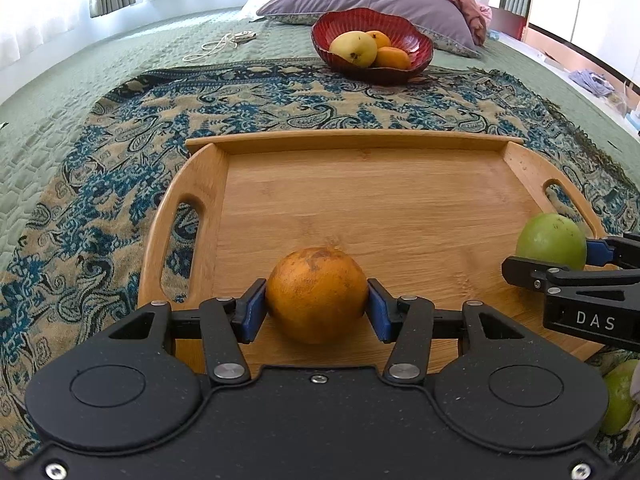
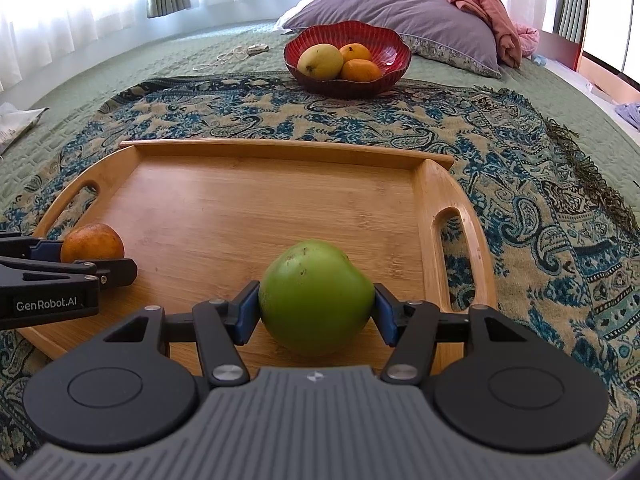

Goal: Organize fruits
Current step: 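Lower the orange and apple onto the tray and open both grippers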

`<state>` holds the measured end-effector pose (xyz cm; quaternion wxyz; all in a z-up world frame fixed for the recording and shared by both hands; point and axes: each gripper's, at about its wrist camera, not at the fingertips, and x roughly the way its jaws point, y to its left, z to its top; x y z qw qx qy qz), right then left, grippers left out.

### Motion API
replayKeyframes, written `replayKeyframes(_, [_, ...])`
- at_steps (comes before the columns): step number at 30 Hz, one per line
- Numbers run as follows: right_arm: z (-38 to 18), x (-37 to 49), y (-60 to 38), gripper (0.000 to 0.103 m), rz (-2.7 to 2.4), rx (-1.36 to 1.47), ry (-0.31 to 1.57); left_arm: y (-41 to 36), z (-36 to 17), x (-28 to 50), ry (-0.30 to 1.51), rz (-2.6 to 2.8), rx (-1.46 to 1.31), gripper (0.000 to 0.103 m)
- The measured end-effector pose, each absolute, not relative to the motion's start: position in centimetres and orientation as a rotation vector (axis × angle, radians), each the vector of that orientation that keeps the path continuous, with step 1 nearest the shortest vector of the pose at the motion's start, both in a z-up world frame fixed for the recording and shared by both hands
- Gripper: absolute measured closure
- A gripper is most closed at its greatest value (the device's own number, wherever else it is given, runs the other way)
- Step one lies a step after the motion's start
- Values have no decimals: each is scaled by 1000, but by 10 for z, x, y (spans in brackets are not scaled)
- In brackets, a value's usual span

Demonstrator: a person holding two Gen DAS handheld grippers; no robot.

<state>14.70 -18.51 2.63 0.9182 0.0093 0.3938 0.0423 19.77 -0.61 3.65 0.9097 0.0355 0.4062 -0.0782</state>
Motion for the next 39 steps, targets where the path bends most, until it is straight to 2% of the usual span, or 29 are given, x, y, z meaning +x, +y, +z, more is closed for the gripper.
replayKeyframes(4, [27, 147, -186, 39, 89, 18, 814, -5, 39, 197, 834, -158, 71, 44])
replayKeyframes(7, [28, 144, -187, 30, 87, 17, 810, -5, 41, 196, 827, -159, 82, 39])
replayKeyframes(11, [34, 139, -189, 27, 92, 1, 784, -4, 45, 191, 812, -164, 84, 29])
replayKeyframes(16, [42, 133, -194, 24, 98, -6, 757, -2, 52, 184, 791, -174, 79, 24])
replayKeyframes(20, [45, 124, -200, 21, 101, 7, 734, -2, 58, 173, 757, -186, 96, 15])
replayKeyframes(39, [58, 79, -210, 11, 115, -40, 592, 3, 62, 123, 702, -254, 70, 7])
